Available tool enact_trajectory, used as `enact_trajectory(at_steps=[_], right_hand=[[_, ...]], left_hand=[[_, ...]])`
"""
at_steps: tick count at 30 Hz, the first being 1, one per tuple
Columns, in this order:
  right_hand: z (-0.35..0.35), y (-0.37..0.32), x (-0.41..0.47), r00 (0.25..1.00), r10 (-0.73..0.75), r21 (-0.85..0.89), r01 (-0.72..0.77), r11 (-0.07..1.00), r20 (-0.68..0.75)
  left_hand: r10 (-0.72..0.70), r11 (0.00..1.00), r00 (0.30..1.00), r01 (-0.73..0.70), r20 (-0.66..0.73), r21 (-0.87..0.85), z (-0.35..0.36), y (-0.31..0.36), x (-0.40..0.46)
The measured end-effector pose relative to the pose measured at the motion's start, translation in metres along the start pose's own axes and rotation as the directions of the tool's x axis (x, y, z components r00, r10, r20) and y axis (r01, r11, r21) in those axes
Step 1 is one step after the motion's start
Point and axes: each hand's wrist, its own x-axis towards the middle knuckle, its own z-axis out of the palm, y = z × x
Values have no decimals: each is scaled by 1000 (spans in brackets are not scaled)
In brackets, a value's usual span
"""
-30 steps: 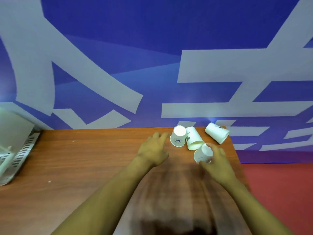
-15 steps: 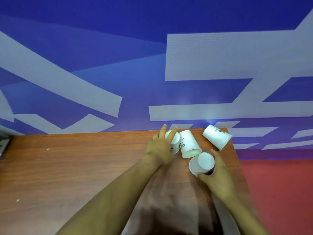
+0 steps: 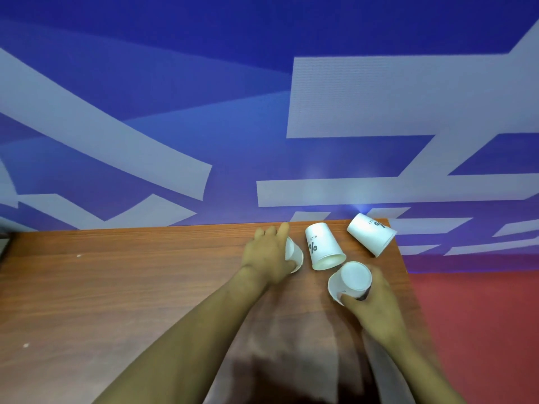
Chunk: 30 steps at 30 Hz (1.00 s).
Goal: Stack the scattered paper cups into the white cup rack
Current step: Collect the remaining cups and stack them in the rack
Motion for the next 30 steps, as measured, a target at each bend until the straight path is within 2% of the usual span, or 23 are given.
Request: enact_trajectory(at_steps=[8, 14, 20, 24, 30], right_hand=[[-3, -37, -40, 997, -82, 3, 82, 997, 3], [5, -76, -84, 998, -46, -93, 50, 994, 49], [12, -101, -133, 975, -205, -187, 219, 958, 88], [22, -117, -155, 957, -273, -112, 283, 953, 93], [58, -144, -189, 950, -294, 1, 296, 955, 107]], left_hand=[[-25, 974, 997, 10, -67, -227, -15, -32, -76], [-70, 976, 993, 49, -91, -211, -27, -52, -143], [-116, 928, 990, 79, -82, -364, -27, -71, -211], [-153, 923, 980, 95, -128, -373, -36, -83, -244], [-212, 915, 962, 134, -171, -380, -48, -112, -291]])
